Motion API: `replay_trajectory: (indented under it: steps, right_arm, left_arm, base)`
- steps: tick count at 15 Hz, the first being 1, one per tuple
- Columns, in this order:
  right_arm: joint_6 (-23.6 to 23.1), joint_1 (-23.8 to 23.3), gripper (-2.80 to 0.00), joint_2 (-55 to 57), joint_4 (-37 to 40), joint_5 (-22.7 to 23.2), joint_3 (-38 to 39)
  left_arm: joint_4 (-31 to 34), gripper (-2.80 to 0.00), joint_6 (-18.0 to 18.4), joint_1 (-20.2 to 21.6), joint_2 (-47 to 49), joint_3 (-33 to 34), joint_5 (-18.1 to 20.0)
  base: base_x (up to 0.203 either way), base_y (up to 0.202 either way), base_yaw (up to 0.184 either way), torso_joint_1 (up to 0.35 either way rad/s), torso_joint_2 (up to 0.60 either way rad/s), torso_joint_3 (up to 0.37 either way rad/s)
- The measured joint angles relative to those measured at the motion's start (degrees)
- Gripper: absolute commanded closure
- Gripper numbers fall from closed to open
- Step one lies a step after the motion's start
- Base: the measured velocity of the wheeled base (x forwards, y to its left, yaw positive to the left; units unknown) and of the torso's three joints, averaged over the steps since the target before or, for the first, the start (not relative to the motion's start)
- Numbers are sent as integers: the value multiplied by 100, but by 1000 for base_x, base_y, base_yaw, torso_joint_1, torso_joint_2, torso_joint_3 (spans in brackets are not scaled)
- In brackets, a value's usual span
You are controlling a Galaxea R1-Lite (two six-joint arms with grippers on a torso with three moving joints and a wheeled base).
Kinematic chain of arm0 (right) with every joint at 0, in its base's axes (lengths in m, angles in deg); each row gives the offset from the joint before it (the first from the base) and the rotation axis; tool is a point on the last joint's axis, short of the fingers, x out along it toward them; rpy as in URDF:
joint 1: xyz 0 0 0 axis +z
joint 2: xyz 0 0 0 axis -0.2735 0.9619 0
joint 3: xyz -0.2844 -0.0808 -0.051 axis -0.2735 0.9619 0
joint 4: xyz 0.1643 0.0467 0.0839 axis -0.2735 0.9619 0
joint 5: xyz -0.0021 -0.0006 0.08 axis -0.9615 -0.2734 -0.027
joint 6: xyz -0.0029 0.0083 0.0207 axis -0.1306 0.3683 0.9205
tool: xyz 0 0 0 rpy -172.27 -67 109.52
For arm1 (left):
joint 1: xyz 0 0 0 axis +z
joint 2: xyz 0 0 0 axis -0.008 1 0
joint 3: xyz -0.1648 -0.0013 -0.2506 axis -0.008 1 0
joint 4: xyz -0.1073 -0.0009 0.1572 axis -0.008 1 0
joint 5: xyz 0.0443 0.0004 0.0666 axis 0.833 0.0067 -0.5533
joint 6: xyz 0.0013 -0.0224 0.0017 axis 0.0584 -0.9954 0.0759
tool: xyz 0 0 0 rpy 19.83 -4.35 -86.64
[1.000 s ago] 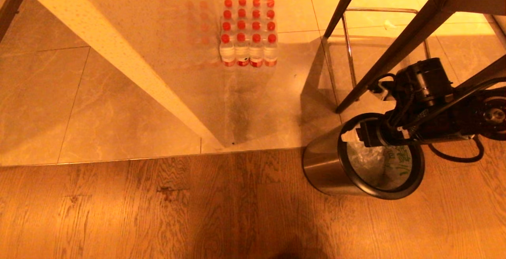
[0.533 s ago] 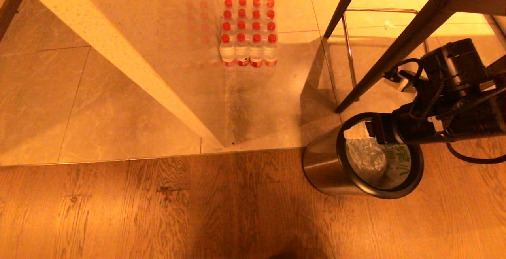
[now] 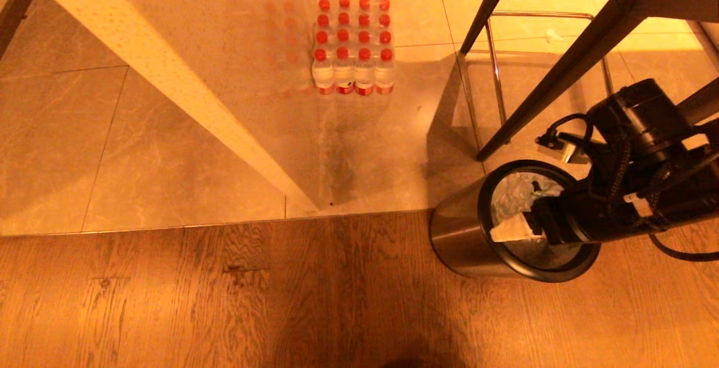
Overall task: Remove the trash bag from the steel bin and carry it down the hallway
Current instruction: Place the outer trash can on the ground
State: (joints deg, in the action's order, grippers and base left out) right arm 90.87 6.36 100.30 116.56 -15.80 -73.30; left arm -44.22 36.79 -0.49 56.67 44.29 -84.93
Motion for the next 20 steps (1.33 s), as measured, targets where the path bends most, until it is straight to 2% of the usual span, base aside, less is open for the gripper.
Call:
replay_trajectory:
  steps: [6,9,10,13,20]
  right_arm:
    - [-53,72,-280,893,-1154,-64,56]
    - [-80,72,-280,1218,-1657,-306,77]
    - [-83,72,0,1311,-1784,-540,86]
    - [-149,105,0,1582,-2351,-1322,206]
    - [-205,190,0,1365,-2347,-1365,224]
  left_arm:
    - [2,0,2,0,0,-2,2]
    - [2,0,-4,0,2,-5,0]
    - [1,0,-4,-2,2,-5,1]
    - [2,0,0,-2,2,-2,1]
    - [2,0,-4,0,0,0,2]
  base:
    - [0,0,0,0,0,0]
    - [0,0,0,0,0,0]
    - [0,0,0,0,0,0]
    - [0,0,0,0,0,0]
    - [0,0,0,0,0,0]
